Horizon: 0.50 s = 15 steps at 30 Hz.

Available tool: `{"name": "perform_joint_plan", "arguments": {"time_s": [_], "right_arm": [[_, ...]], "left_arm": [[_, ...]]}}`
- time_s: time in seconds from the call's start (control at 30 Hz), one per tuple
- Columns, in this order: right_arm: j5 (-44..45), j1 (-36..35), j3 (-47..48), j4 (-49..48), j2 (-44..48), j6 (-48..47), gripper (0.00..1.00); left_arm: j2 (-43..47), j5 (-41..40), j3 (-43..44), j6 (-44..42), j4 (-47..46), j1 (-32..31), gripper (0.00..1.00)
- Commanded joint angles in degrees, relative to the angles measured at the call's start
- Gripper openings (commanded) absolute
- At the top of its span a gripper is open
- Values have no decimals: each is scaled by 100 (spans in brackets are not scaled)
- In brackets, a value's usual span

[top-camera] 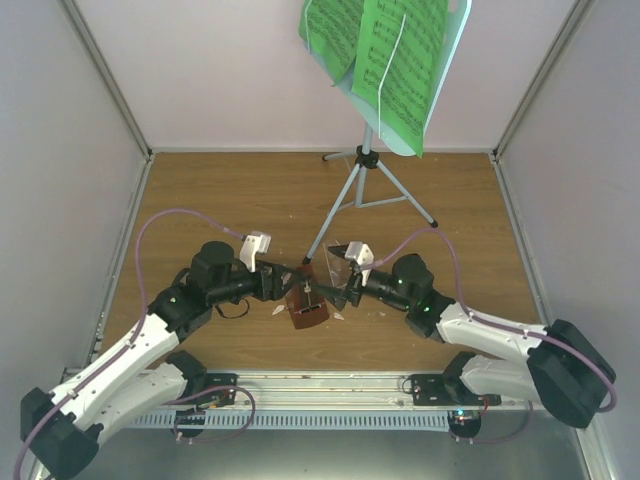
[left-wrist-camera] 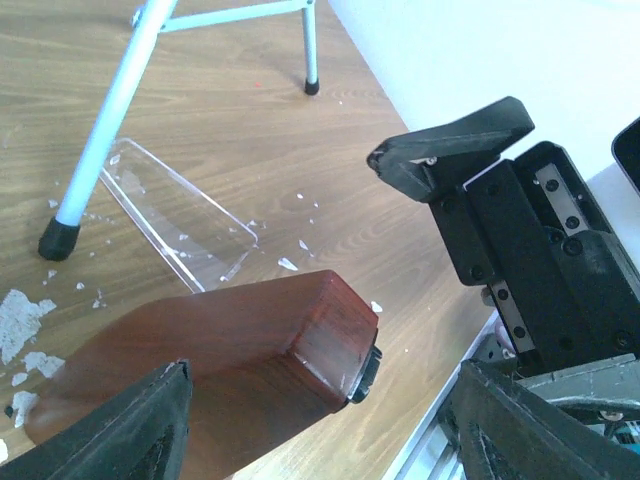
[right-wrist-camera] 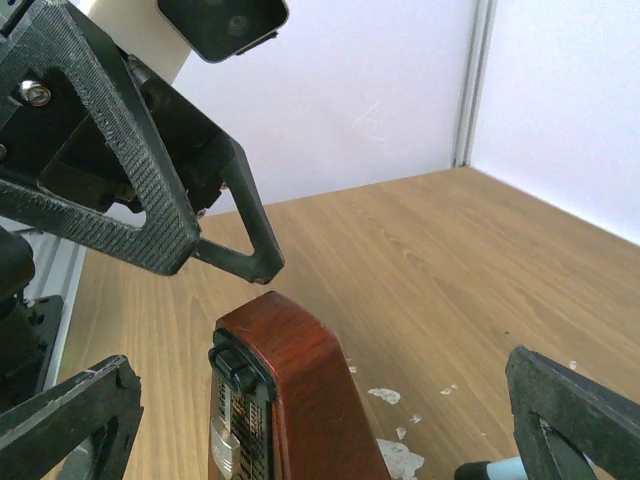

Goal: Pack up the instrument practice props

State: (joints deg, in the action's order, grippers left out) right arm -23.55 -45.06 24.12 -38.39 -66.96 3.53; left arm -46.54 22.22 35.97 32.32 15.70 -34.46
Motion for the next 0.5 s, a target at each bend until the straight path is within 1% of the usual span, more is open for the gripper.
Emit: {"name": "perform_joint_plan", "arguments": {"time_s": [0.0, 0.2, 0.47], "right_arm": [[319, -21, -294, 220, 320, 207, 100], [561, -36, -356, 389, 120, 477, 99], [824, -119, -217, 230, -275, 490, 99]], "left_arm": [[159, -227, 11, -111, -103, 9, 74], [-50, -22, 27, -87, -185, 8, 74], [-156, 104, 2, -76, -227, 5, 74]]}}
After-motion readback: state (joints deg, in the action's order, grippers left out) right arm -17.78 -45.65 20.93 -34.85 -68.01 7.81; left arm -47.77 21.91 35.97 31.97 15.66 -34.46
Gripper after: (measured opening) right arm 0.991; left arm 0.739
